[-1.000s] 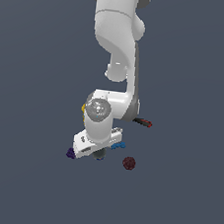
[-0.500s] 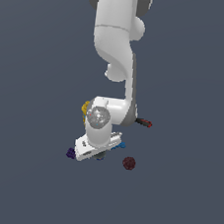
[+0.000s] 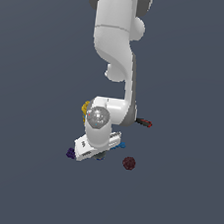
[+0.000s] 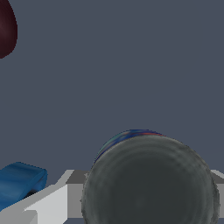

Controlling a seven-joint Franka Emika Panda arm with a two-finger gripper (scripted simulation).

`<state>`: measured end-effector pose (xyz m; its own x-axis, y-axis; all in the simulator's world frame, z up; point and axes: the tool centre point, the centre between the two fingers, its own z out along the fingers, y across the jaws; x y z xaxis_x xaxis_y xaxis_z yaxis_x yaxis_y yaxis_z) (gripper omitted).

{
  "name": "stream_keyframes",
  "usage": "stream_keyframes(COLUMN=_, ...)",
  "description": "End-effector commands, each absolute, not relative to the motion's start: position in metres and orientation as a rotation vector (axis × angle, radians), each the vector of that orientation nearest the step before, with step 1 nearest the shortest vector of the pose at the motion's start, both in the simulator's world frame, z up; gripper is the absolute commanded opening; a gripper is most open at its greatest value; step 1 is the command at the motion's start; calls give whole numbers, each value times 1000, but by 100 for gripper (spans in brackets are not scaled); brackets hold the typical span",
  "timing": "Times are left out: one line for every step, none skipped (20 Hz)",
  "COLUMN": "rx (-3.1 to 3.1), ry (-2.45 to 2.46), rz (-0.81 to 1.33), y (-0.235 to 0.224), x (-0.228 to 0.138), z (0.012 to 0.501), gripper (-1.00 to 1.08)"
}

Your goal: Pick up a designated object from a clutter of objects.

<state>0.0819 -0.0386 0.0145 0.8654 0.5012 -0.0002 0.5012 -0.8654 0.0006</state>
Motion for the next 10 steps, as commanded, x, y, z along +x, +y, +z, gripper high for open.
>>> stream_keyframes(rx=3033, ry=815, rz=0, y=-39, x=82, z=14, gripper=-100)
stream_keyframes(rx=3033, ry=815, rz=0, y=-39, x=82, z=15, gripper=-100)
stream_keyframes(rx=3033, ry=815, rz=0, y=-39, x=82, z=15, gripper=-100)
stream_keyframes(rx=3033, ry=815, rz=0, y=-39, x=81, z=16, gripper=-100)
stream_keyframes(rx=3033, ry=815, rz=0, y=-39, x=80, z=18, gripper=-100)
stream_keyframes(rx=3033, ry=815, rz=0, y=-39, x=80, z=19, gripper=-100)
stream_keyframes(rx=3033, ry=815, rz=0, y=-39, x=79, z=22, gripper=-100)
stream_keyframes(rx=3033, ry=815, rz=0, y=-40, x=77, z=24, gripper=-100)
stream_keyframes(rx=3033, ry=815, rz=0, y=-40, x=76, z=27, gripper=-100)
stream_keyframes(rx=3033, ry=815, rz=0, y=-40, x=74, z=31, gripper=-100)
